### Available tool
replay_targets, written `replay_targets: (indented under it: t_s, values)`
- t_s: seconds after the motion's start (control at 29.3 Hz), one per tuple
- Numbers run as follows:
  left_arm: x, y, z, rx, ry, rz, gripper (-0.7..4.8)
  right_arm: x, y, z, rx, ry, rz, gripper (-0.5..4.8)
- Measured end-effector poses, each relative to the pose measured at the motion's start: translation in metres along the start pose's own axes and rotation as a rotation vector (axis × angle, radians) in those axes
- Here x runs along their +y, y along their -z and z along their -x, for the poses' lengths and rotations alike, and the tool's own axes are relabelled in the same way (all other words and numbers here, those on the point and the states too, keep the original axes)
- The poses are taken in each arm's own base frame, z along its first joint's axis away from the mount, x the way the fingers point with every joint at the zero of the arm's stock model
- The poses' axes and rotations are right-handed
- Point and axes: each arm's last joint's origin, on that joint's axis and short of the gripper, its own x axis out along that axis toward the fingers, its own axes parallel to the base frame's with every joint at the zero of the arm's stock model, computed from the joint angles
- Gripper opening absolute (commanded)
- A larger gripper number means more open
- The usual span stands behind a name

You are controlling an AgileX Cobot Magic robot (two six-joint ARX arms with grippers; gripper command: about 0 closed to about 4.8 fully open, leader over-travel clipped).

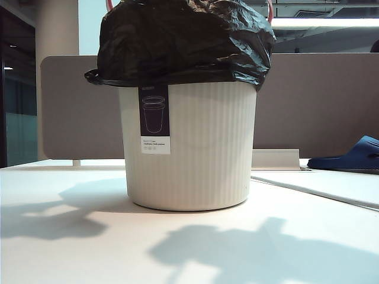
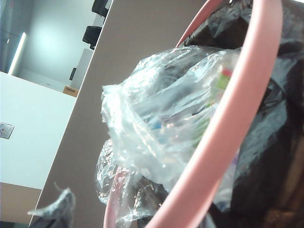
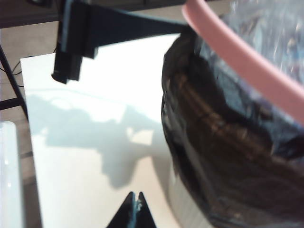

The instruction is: Open the ring lid of the trash can, pull out the black garbage bag inside, and place it on the table.

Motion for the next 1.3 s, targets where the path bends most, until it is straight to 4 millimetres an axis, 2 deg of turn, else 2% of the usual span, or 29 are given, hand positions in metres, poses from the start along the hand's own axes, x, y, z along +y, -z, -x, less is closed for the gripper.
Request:
replay_targets:
  t_s: [0.34, 0.61, 0.85, 1.3]
  values:
    - [0.007, -0.004, 0.0, -0.037, -0.063, 0.001, 3.35, -0.002, -0.004, -0.004, -0.042, 0.013, 0.306, -0.04]
    - [0.009, -0.005, 0.0, -0.05, -0.087, -0.002, 3.31, -0.002, -0.007, -0.027, -0.065, 0.012, 0.478, -0.04]
    - [0.011, -0.006, 0.0, -0.059, -0.103, 0.007, 3.31, -0.002, -0.008, -0.045, -0.041, 0.12, 0.603, -0.04]
    - [0.014, -0.008, 0.001, -0.073, -0.132, 0.027, 3.31, -0.006, -0.021, -0.046, -0.13, 0.245, 0.774, -0.04]
